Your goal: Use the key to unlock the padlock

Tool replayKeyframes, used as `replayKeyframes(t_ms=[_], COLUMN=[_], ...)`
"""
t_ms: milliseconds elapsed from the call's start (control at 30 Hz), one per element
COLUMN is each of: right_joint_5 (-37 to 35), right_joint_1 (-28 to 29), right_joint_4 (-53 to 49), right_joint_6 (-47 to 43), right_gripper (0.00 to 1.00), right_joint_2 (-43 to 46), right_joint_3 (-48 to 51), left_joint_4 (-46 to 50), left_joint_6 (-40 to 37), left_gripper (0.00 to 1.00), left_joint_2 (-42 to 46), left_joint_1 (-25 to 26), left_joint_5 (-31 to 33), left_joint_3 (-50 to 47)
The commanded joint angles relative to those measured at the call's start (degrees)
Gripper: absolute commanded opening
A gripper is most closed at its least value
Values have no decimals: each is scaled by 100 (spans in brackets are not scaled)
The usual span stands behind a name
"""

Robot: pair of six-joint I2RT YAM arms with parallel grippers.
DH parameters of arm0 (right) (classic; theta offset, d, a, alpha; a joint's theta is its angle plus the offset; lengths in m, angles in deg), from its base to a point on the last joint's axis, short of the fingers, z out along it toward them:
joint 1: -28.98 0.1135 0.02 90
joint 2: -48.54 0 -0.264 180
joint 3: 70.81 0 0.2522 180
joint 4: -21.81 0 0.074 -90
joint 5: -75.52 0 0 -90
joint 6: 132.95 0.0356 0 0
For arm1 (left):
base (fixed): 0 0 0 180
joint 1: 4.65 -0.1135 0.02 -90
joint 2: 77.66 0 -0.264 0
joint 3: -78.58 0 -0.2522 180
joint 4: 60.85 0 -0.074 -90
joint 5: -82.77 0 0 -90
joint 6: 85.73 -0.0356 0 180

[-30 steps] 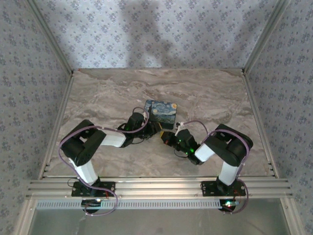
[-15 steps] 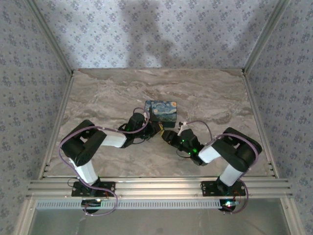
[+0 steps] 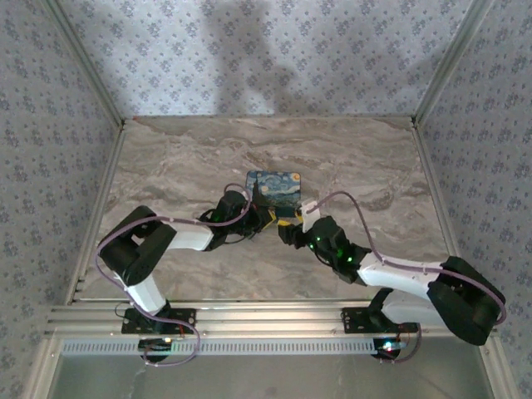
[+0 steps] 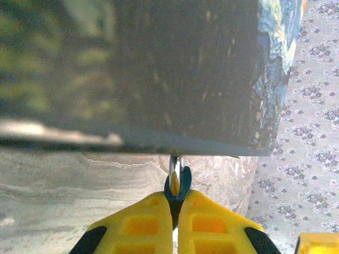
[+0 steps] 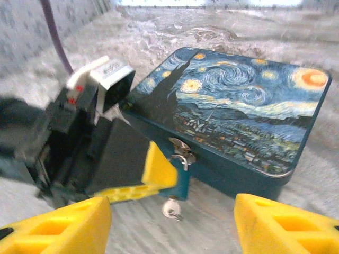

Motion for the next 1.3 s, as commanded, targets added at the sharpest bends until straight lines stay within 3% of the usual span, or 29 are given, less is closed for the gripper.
replayKeyframes(t_ms=[0, 100, 233, 467, 800, 1067, 1267], right_joint_5=[-671, -852, -993, -949, -537, -622, -748], right_joint_1=[335, 633, 783, 786, 660, 636, 619], right_joint_4=[239, 553, 1184, 1895, 2058, 2063, 2198], right_joint_6=[-2222, -3200, -3809, -4164, -4258, -4084, -4044], right_gripper=[65, 66, 66, 66, 65, 48, 43], right_joint_2=[-237, -700, -1352, -1797, -1968, -2216, -2340], right_joint_3=[160, 126, 193, 317, 286, 149, 120], left_joint_4=[130, 151, 256, 327, 328, 327, 354], left_joint_6=[265, 335, 338, 335, 333, 328, 320], left_gripper=[0, 0, 0, 0, 0, 0, 0], left_joint_2=[256, 320, 414, 486, 472, 437, 420], left_joint_1=[28, 40, 31, 43, 80, 108, 115], left_joint_5=[21, 3, 28, 40, 47, 33, 33], left_joint_3=[78, 76, 69, 76, 111, 135, 161])
